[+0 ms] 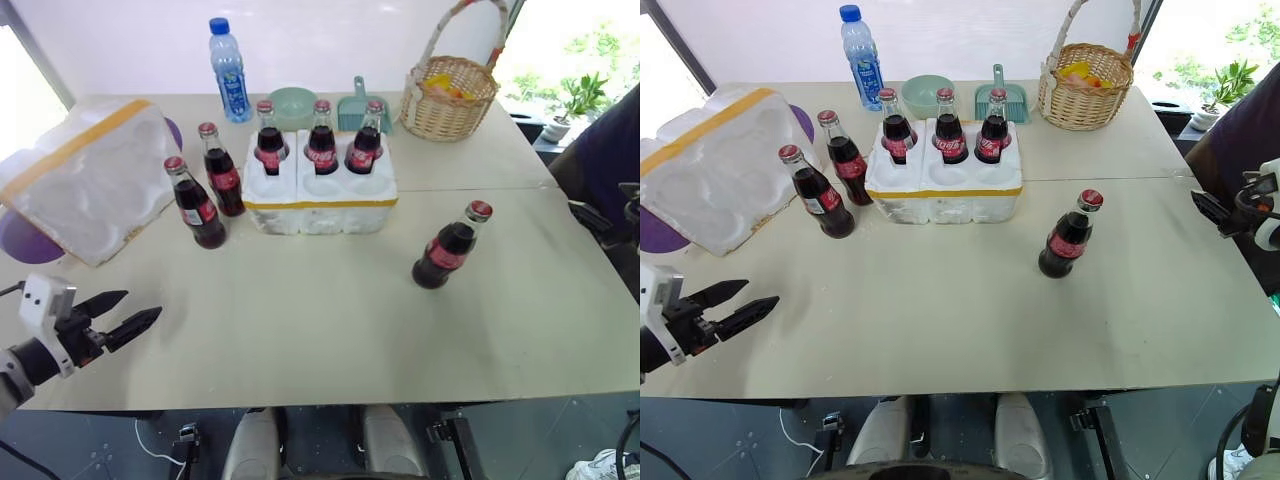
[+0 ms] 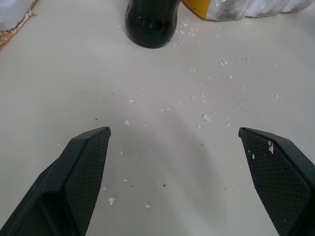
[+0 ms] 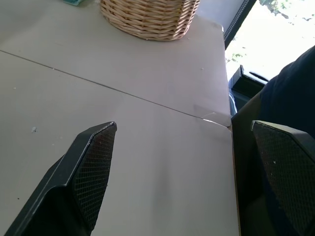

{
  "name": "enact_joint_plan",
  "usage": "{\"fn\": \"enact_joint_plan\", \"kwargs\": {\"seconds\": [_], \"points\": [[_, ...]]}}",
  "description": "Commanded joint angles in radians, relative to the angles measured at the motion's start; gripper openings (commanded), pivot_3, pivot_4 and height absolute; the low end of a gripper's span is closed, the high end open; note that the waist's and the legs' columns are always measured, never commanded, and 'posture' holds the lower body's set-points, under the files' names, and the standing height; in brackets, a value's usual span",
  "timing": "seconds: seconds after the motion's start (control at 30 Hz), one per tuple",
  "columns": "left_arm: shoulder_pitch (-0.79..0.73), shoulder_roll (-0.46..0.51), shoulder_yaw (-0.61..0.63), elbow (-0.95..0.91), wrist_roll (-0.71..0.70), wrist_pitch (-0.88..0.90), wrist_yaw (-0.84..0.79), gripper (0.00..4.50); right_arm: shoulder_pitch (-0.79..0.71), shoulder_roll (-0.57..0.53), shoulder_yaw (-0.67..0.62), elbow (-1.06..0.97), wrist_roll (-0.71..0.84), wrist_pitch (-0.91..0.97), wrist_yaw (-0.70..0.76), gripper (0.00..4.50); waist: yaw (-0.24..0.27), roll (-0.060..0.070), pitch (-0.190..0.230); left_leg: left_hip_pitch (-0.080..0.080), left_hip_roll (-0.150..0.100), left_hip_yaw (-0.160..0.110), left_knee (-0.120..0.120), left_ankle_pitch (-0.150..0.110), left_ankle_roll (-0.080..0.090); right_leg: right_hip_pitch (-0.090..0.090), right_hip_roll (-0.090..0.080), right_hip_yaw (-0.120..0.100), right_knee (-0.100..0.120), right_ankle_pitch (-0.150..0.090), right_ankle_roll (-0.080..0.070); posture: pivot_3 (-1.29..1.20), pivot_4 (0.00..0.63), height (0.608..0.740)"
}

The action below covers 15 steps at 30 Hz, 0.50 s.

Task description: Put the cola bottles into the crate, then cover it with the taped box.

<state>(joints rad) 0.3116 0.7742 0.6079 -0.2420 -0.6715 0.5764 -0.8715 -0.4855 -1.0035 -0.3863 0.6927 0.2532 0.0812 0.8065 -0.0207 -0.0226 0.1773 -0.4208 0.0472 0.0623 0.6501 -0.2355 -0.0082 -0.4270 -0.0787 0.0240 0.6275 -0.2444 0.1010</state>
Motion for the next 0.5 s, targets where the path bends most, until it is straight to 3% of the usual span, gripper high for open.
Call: {"fn": "enact_joint_plan", "kwargs": {"seconds": [0.03, 0.5], "points": [[0.005, 0.000, 0.004, -0.029, 0.013, -0.031, -0.011, 4.36, -0.028, -0.033, -0.018, 0.000, 0.000, -0.024, -0.002, 4.50, 0.000, 0.000, 0.000, 0.000, 0.000, 0.000, 0.000, 0.000, 0.000, 0.000, 0.000, 0.000, 0.000, 0.000, 0.000, 0.00, 0.150, 0.740], [-0.084, -0.014, 0.021, -0.040, -0.044, 0.110, 0.121, 4.36, -0.021, -0.025, -0.018, -0.004, 0.002, -0.029, 0.004, 4.50, 0.000, 0.000, 0.000, 0.000, 0.000, 0.000, 0.000, 0.000, 0.000, 0.000, 0.000, 0.000, 0.001, 0.000, 0.000, 0.00, 0.150, 0.740]]}}
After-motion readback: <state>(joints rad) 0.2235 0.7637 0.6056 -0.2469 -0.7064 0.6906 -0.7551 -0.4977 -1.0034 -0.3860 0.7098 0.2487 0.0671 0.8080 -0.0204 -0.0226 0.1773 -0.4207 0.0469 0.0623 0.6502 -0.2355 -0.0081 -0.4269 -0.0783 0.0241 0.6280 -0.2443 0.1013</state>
